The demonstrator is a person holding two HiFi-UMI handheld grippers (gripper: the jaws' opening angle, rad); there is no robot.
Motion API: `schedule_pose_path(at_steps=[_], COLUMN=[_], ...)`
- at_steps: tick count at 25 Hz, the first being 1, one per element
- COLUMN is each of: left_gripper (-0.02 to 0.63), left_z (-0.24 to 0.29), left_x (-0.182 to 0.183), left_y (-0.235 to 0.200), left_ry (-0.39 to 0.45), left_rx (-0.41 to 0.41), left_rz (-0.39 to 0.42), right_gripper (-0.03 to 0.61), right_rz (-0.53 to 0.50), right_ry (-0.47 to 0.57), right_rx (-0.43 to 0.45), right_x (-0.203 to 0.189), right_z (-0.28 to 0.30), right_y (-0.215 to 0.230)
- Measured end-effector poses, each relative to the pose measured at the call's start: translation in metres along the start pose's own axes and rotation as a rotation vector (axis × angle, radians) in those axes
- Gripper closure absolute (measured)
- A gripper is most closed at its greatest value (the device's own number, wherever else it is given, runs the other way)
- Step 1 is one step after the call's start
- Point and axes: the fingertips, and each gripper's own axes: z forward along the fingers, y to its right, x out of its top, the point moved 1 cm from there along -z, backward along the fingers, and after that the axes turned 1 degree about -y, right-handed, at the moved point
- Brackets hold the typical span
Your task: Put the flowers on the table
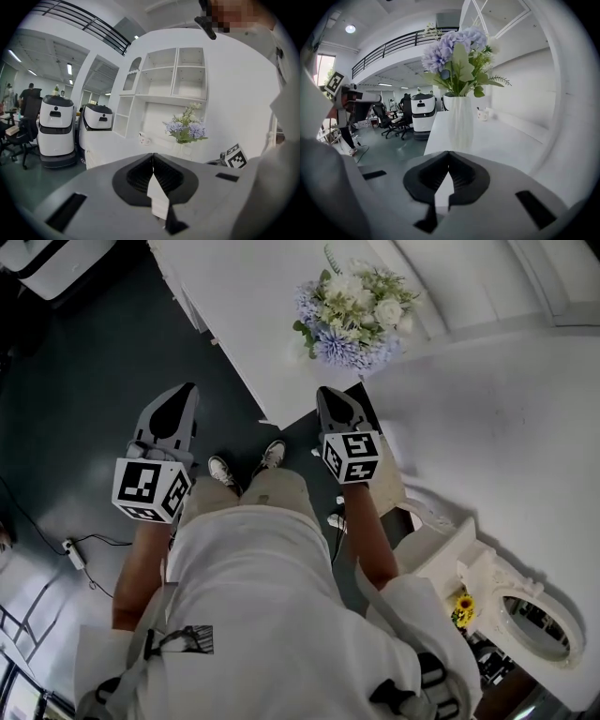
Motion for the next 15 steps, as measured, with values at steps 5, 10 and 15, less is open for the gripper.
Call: schedule_pose_path(at_steps=[5,10,15], left_gripper=[0.598,0.598,0.598], left_z=[-0.018,-0.031,-0.03], left_x=[0.005,0.018,0.034], left_y=[-0.012,-0.027,-0.033], left_ry=[0.028,0.055,0.079], left_rx=[0.008,0.026,0.043], left_rz=[-0.01,-0.001,0.013], right_gripper=[0.568,0.569,0.569], right_rz=[0.109,0.165,0.156], right_ry=[0.006,0.059,0.14], right_rx=[0.017,-0.014,-0.042], right_x=[-0.002,0.023,0.059], right_z=[-0.009,-0.029,-0.057], right_y=[-0.014,-0.005,0.014])
